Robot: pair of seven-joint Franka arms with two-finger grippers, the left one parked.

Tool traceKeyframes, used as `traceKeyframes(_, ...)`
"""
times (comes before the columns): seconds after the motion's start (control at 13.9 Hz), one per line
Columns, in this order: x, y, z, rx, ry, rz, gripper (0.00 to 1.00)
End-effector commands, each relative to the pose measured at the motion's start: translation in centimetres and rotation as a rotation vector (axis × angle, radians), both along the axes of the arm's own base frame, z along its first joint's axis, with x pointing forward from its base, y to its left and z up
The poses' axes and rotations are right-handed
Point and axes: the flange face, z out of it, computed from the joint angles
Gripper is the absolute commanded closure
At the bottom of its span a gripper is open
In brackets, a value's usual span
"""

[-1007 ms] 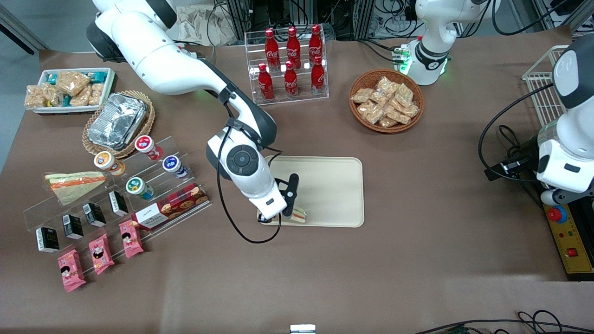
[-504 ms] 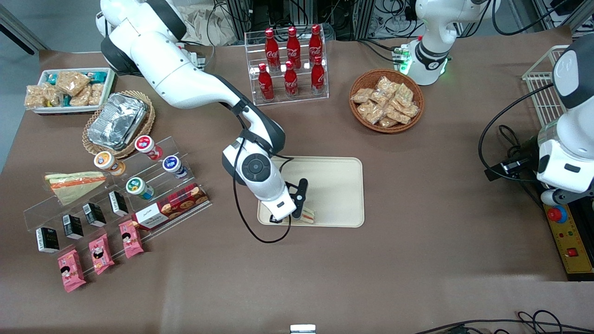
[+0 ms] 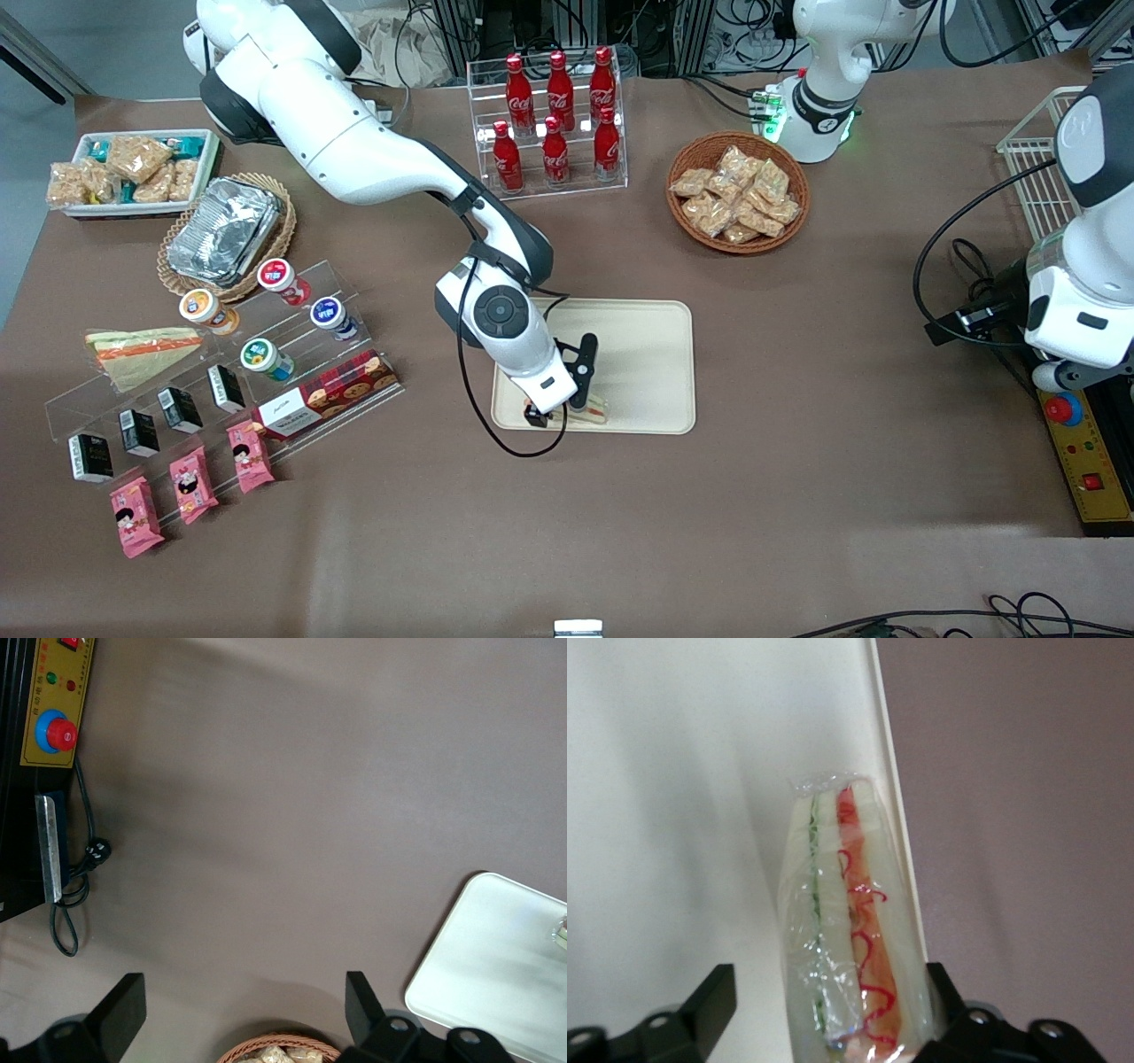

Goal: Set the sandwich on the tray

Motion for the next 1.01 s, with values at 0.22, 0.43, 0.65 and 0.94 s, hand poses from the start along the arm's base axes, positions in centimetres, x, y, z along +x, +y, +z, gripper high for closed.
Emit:
traceKeyframes(0.22,2.9,-5.0,10.1,0.044,0.011,-0.133,0.01)
traceKeyframes(0.43,5.6,-12.7,16.2,0.066,0.052,-0.282,0.01)
traceKeyframes(0.65,6.3,-20.0,21.4,0.009,0.096,-0.514,0.01)
traceKeyframes(0.94,6.4,-25.3,24.9,-0.024,0.099,-0.671,0.01)
